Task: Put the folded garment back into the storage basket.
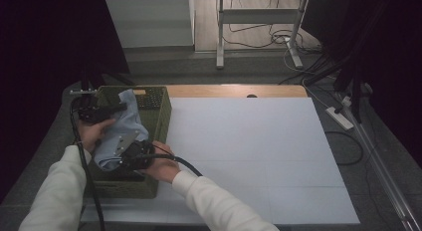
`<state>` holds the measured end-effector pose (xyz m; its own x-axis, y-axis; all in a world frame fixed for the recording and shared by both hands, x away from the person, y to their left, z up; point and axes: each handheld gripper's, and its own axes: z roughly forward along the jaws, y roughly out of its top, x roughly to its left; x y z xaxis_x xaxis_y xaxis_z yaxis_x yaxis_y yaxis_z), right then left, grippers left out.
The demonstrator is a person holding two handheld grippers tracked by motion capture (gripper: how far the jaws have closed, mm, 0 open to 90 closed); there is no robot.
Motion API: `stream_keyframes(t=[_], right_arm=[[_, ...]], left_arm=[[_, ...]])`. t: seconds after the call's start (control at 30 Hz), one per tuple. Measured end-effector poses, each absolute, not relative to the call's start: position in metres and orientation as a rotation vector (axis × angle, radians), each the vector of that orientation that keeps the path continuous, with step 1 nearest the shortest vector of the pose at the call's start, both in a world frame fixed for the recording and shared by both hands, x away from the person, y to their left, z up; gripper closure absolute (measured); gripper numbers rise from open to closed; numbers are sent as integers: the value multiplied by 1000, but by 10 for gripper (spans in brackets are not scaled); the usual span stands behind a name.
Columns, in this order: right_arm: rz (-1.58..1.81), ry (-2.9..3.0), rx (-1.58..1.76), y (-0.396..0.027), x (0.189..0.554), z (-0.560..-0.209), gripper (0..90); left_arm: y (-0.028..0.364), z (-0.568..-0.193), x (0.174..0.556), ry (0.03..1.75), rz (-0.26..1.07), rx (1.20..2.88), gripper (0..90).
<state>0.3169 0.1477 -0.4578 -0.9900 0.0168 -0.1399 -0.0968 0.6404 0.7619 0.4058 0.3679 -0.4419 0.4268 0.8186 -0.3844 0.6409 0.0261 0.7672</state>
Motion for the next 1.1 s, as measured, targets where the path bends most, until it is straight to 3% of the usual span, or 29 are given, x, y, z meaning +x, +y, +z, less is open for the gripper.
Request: stream_keyframes(t=[0.13, 0.17, 0.2, 0.23, 0.27, 0.3, 0.37, 1.1], right_arm=[[1271, 2722, -64, 149, 317, -459, 782], [1261, 2725, -69, 150, 317, -459, 763], [1256, 2736, -78, 151, 317, -460, 685], [1261, 2747, -80, 151, 317, -460, 570], [1276, 2743, -66, 151, 317, -460, 510], [1312, 2750, -57, 149, 318, -459, 474], [1365, 2732, -14, 145, 320, -455, 417], [1465, 2645, 182, 75, 336, -442, 441]], left_arm=[[366, -442, 407, 1285, 244, 1696, 801], [364, -442, 407, 1319, 272, 1708, 793], [361, -441, 408, 1393, 341, 1744, 748], [359, -441, 410, 1428, 382, 1774, 620], [358, -441, 412, 1444, 381, 1794, 415], [357, -441, 413, 1464, 381, 1808, 295], [356, -441, 413, 1464, 369, 1817, 221], [345, -413, 383, 1301, 365, 1806, 294]])
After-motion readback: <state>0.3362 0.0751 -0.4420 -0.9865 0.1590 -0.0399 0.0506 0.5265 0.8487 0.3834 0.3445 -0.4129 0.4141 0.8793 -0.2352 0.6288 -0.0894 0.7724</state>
